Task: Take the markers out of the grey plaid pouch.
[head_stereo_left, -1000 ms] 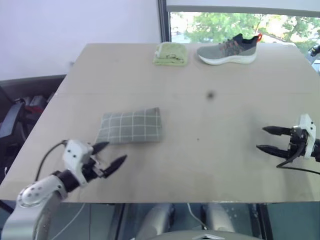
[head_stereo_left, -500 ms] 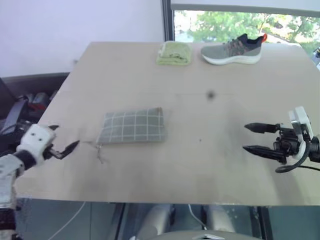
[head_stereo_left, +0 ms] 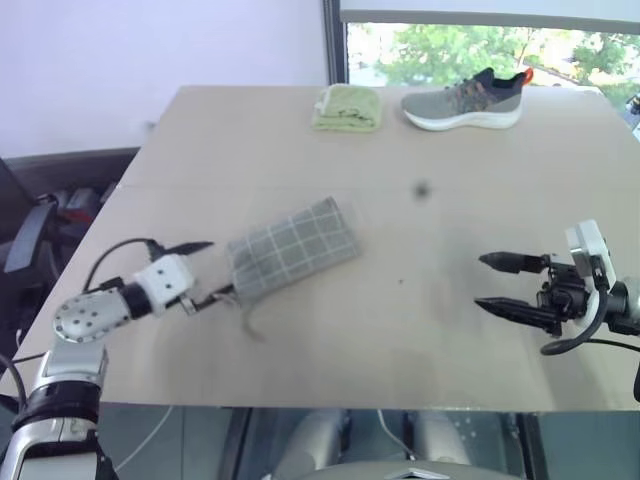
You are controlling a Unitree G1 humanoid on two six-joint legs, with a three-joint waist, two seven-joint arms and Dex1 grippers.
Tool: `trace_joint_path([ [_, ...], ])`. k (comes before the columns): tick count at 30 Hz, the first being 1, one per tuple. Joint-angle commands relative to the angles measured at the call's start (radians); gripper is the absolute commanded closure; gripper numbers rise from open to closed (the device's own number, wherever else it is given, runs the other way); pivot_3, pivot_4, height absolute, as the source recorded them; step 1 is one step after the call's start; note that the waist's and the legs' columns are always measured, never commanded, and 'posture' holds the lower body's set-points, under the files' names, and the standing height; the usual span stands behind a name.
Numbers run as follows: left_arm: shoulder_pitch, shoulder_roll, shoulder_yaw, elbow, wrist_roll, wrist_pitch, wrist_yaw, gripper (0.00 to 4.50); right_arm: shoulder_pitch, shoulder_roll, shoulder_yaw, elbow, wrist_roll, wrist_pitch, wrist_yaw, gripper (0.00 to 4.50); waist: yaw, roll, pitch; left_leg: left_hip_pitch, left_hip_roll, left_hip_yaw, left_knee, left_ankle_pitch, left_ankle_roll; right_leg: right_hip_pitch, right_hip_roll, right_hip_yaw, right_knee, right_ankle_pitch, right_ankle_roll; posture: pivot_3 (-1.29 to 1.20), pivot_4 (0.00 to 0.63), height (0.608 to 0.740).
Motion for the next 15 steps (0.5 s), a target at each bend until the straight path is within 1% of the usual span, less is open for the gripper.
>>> trace_joint_path([
  [1,0.061,0.002,-0.077,-0.141,-0.010,0.059,-0.063,0.05,0.009,-0.002,-0.042,-0.042,0.013,-0.015,-0.008,0.00,-0.002,0.000,0.000,0.000,0.000,0.000,0.000,0.000,0.000,0.001,0.000,0.000,0.000,0.000,0.000,0.00,0.150,0.740],
  [4,0.062,-0.005,-0.106,-0.199,0.024,0.092,-0.038,0.05,0.011,0.007,-0.034,-0.052,0.012,-0.017,-0.023,0.00,-0.002,0.000,0.000,0.001,0.000,0.000,0.000,0.000,0.000,0.001,0.001,0.000,0.001,0.000,0.000,0.00,0.150,0.740],
  [7,0.042,-0.017,-0.129,-0.201,0.079,0.111,0.009,0.05,0.008,0.015,-0.029,-0.064,0.014,-0.017,-0.040,0.00,0.001,0.000,0.000,0.002,0.000,0.000,0.000,0.000,0.000,0.001,0.001,0.000,0.003,0.000,0.000,0.00,0.150,0.740],
  [8,0.033,-0.024,-0.135,-0.195,0.102,0.104,0.029,0.05,0.008,0.017,-0.029,-0.067,0.014,-0.016,-0.043,0.00,0.002,0.000,0.000,0.002,0.000,0.000,0.000,-0.002,0.003,0.001,0.001,0.000,0.003,0.000,0.000,0.00,0.150,0.740],
  [11,0.007,-0.039,-0.153,-0.175,0.220,0.052,0.127,0.05,0.009,0.022,-0.031,-0.070,0.009,-0.020,-0.053,0.00,0.006,0.000,0.000,0.003,0.000,0.000,0.002,-0.002,0.003,0.002,0.001,0.000,0.004,0.000,0.000,0.00,0.150,0.740],
  [14,0.004,-0.027,-0.164,-0.173,0.311,-0.019,0.200,0.81,0.012,0.023,-0.035,-0.072,0.012,-0.019,-0.058,0.00,0.008,0.001,-0.001,0.004,0.000,0.000,0.003,-0.002,0.004,0.003,0.001,0.000,0.007,0.000,0.000,0.00,0.150,0.740],
  [15,0.007,-0.018,-0.163,-0.176,0.332,-0.040,0.220,1.24,0.013,0.023,-0.036,-0.072,0.013,-0.019,-0.059,0.00,0.008,0.001,-0.001,0.005,0.000,0.000,0.003,-0.002,0.004,0.003,0.001,0.000,0.008,0.000,0.000,0.00,0.150,0.740],
])
